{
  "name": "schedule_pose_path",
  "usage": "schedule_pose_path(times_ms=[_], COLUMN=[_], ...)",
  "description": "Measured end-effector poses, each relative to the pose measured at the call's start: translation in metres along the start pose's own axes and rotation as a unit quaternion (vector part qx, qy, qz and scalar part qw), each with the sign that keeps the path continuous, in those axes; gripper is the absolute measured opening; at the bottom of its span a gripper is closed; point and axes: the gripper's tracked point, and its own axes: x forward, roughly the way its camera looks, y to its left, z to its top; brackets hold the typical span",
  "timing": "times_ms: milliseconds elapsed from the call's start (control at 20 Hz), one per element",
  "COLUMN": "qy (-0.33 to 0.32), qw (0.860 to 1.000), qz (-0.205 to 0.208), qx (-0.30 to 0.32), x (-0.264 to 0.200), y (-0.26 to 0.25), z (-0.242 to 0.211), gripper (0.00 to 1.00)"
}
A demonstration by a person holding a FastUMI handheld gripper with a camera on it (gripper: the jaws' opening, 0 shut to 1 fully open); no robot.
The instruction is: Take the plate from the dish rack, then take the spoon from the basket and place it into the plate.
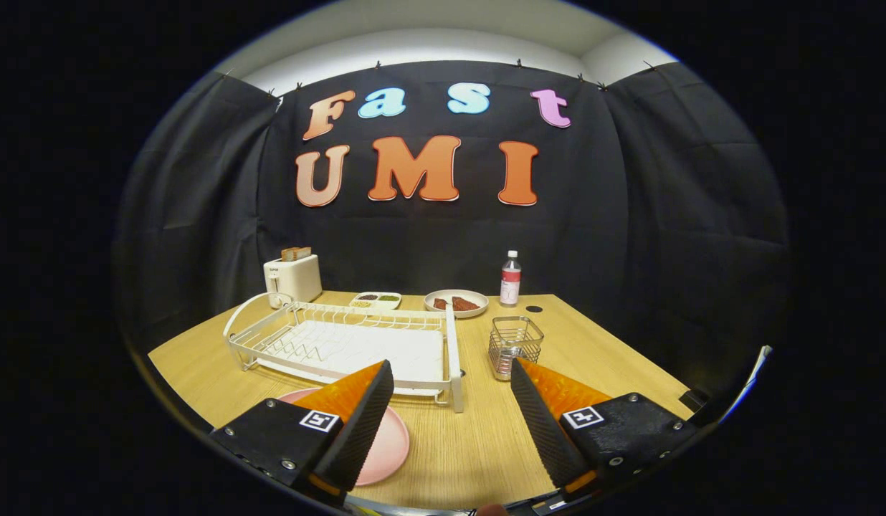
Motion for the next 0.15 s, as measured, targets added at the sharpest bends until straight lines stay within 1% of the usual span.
schedule_pose_path(times_ms=[150], qy=[-0.005], qw=[1.0], qz=[-0.018], qx=[0.004], x=[-0.001], y=[-0.019], z=[0.002], gripper=[0.98])
